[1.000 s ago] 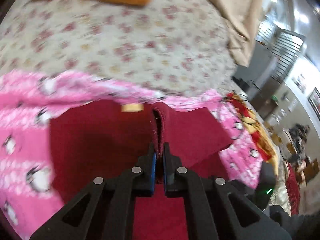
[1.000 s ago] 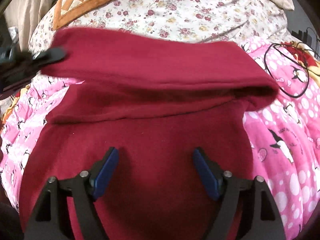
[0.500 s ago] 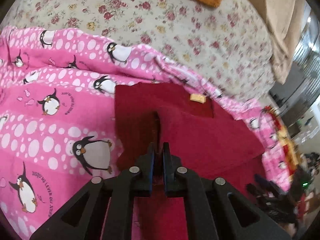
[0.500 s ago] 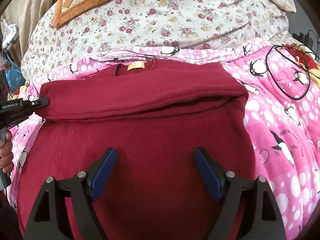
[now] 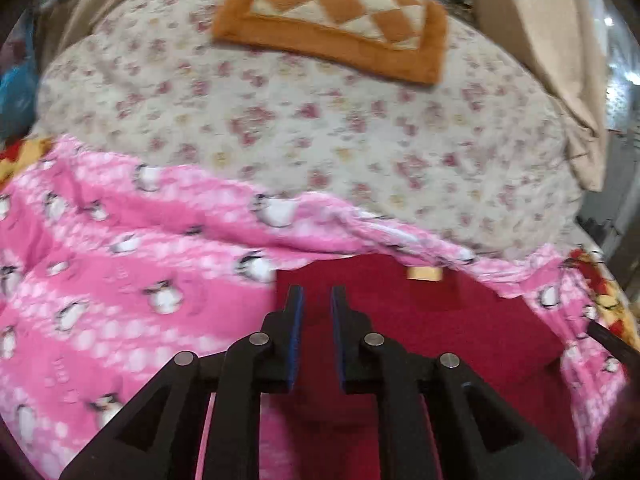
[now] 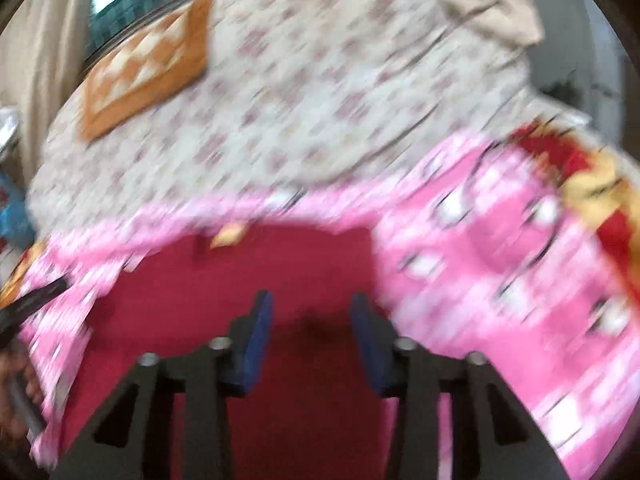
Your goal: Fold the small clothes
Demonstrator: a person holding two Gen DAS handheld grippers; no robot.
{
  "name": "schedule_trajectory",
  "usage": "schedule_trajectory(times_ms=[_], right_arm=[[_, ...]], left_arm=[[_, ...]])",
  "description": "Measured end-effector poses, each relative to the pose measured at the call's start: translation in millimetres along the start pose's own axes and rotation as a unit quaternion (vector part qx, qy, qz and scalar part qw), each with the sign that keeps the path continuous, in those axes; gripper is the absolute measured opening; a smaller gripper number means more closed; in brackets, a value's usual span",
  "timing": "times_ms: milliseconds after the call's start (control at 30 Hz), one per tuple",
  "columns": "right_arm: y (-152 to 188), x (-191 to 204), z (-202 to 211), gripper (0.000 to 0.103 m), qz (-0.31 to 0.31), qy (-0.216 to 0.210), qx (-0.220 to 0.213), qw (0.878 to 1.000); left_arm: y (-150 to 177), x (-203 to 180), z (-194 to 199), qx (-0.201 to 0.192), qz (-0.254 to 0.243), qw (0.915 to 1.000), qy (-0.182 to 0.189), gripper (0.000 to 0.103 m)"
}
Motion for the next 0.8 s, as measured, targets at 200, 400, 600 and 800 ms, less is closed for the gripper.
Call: schedule_trajectory(times_ms=[200,400,600,800], right_arm=[[5,-8,-76,0.009,0.057,0.001,0.124,0.991],[-1,-11,-85,0.006,0.045,0.019,0.144,0.988],[-40,15,-96,0.006,0.077,0.014,0.059,0.995],[-26,-25,-160,0.007,-0.004,0.005,0.173,0.985]], left_arm=[[40,7,-72,0.158,0.008,0.9867,-0.037,0.000],[40,14,-68,0.152,0.043,0.9875,-0.009,0.000],[42,-6,-68,0.138,0.024,0.9901,0.016,0.026],[39,-27,-74,0.133,-0.024,0.9908,-0.009,0.037]])
Point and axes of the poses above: each gripper's, at about its wrist camera, not at the fingertips, and z roughly against the way its jaws point, x to its left, y to its underside, the point moved 2 cm from there along -z, roughly the way its jaws point, and after that the axes turned 8 degrees about -z, right-handed, at the moved point
